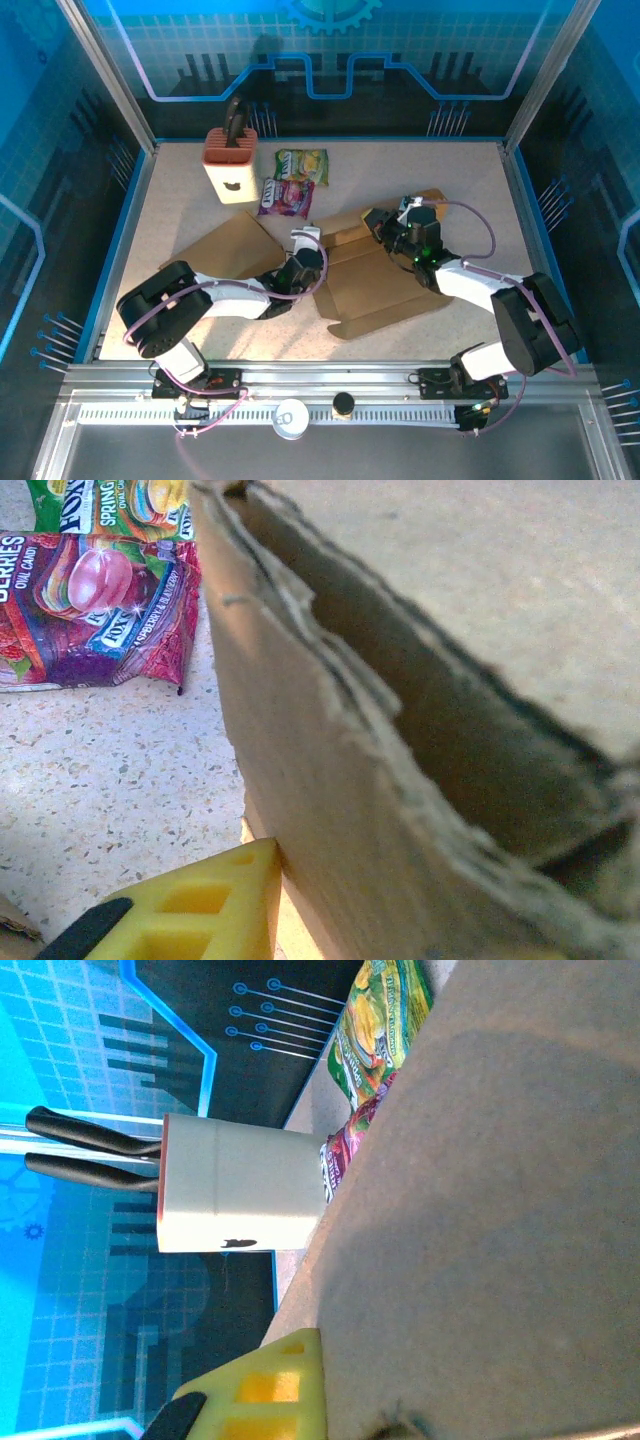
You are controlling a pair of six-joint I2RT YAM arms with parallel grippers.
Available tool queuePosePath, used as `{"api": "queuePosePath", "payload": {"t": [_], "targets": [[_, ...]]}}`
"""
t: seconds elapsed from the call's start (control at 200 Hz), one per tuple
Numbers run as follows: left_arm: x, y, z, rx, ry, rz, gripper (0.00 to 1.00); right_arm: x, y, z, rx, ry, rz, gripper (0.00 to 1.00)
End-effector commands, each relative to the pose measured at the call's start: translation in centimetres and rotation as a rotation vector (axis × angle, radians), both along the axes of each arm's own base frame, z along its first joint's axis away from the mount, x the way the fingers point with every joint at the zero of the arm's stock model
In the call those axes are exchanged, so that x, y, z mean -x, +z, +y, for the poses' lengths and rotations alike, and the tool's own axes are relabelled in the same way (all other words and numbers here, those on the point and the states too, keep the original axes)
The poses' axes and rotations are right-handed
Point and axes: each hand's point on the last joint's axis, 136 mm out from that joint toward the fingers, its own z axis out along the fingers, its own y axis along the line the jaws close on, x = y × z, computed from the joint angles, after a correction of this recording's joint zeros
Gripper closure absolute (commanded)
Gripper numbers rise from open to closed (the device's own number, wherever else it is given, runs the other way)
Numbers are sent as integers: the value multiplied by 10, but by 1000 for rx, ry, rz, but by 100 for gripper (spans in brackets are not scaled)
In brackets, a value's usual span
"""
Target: Fold the paper box
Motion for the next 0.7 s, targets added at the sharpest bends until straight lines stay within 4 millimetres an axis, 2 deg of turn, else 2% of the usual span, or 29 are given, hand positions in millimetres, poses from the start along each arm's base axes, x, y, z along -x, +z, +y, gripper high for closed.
{"api": "queuePosePath", "payload": {"t": [0.0,0.34,0.445,0.51,0.66,0.695], "targets": [[-3,15,-10,37,-18,-34,72,11,-33,3,34,-11,100,100],[-14,1,0,25,122,-1,70,15,-32,8,32,-13,98,100],[-17,-5,2,19,159,7,73,15,-29,10,28,-5,92,100],[-18,-7,5,14,186,12,76,15,-27,10,26,-3,90,100],[-18,-9,8,19,228,16,99,16,-25,12,22,5,90,100],[-19,-9,9,22,235,15,100,17,-25,12,20,8,92,100]]}}
